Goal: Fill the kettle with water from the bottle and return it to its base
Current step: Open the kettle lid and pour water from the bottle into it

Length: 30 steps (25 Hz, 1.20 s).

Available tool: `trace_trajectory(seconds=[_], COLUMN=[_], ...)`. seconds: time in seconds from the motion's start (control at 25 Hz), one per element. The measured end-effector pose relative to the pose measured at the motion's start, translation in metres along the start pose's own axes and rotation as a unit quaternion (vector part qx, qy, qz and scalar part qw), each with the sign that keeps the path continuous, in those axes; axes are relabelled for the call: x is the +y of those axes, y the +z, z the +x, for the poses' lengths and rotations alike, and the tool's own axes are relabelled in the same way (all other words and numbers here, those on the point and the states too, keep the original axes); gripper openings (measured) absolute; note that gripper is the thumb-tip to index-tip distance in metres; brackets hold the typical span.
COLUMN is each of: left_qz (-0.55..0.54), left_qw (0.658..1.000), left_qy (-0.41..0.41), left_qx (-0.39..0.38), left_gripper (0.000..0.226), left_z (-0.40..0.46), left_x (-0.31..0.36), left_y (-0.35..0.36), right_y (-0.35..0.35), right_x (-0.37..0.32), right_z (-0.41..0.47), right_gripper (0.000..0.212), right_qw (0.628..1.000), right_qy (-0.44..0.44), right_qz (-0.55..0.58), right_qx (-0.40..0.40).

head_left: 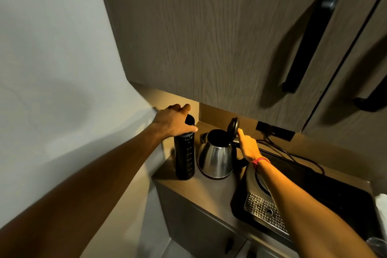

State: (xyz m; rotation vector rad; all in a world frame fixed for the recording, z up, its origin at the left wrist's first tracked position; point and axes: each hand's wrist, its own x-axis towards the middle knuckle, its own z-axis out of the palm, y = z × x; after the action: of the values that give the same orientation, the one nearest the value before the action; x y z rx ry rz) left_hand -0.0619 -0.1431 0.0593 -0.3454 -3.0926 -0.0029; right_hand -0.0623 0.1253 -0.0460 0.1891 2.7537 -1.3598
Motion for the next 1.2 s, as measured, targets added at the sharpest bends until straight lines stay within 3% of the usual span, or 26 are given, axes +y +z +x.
trace_trajectory(seconds=[0.12, 0.24, 0.32, 0.4, 0.48, 0.56, 0.6, 0.68, 0.72, 0.8, 0.92, 1.08, 1.12, 1.2], left_qz=[0.061, -0.021, -0.059, -0.064, -0.055, -0.06, -0.06, -0.04, -0.016, -0.002, -0.019, -0.079, -0.095, -0.096], left_qw=[0.997, 0.996, 0.995, 0.998, 0.99, 0.97, 0.965, 0.963, 0.965, 0.975, 0.985, 0.986, 0.988, 0.984], left_qy=[-0.053, 0.034, 0.035, -0.009, -0.026, 0.052, 0.119, 0.236, 0.257, 0.219, 0.133, 0.096, 0.095, 0.123], left_qx=[0.013, -0.078, -0.071, -0.005, 0.125, 0.232, 0.224, 0.121, 0.058, -0.043, -0.111, -0.107, -0.071, 0.081], left_gripper=[0.11, 0.097, 0.085, 0.079, 0.082, 0.082, 0.082, 0.078, 0.074, 0.07, 0.079, 0.088, 0.087, 0.079], left_z=[0.0, 0.004, 0.004, 0.001, -0.003, -0.009, -0.015, -0.034, -0.045, -0.063, -0.075, -0.084, -0.087, -0.086], left_x=[0.001, -0.009, -0.013, -0.007, 0.005, 0.024, 0.037, 0.066, 0.078, 0.095, 0.106, 0.108, 0.106, 0.095], left_y=[-0.004, -0.009, -0.007, -0.005, -0.004, 0.005, 0.017, 0.06, 0.087, 0.137, 0.184, 0.205, 0.201, 0.18], right_y=[-0.001, -0.001, 0.001, 0.0, -0.001, -0.002, -0.002, -0.002, -0.001, -0.001, -0.001, -0.006, -0.007, -0.008], right_x=[0.002, 0.01, 0.016, 0.018, 0.018, 0.017, 0.016, 0.014, 0.013, 0.012, 0.01, 0.008, 0.008, 0.005], right_z=[-0.002, -0.006, 0.0, 0.002, 0.004, 0.003, 0.002, 0.0, -0.001, -0.003, -0.001, -0.001, -0.001, -0.001], right_gripper=[0.054, 0.056, 0.057, 0.061, 0.064, 0.066, 0.067, 0.067, 0.067, 0.07, 0.076, 0.068, 0.065, 0.057], right_qw=[0.994, 0.981, 0.971, 0.958, 0.958, 0.957, 0.957, 0.958, 0.957, 0.956, 0.958, 0.966, 0.966, 0.97], right_qy=[-0.053, -0.104, -0.126, -0.148, -0.151, -0.16, -0.164, -0.166, -0.168, -0.162, -0.153, -0.133, -0.132, -0.132], right_qz=[-0.1, -0.163, -0.204, -0.245, -0.243, -0.238, -0.235, -0.233, -0.233, -0.239, -0.239, -0.215, -0.214, -0.198], right_qx=[0.002, -0.006, -0.024, -0.032, -0.032, -0.032, -0.034, -0.038, -0.036, -0.042, -0.05, -0.051, -0.054, -0.055])
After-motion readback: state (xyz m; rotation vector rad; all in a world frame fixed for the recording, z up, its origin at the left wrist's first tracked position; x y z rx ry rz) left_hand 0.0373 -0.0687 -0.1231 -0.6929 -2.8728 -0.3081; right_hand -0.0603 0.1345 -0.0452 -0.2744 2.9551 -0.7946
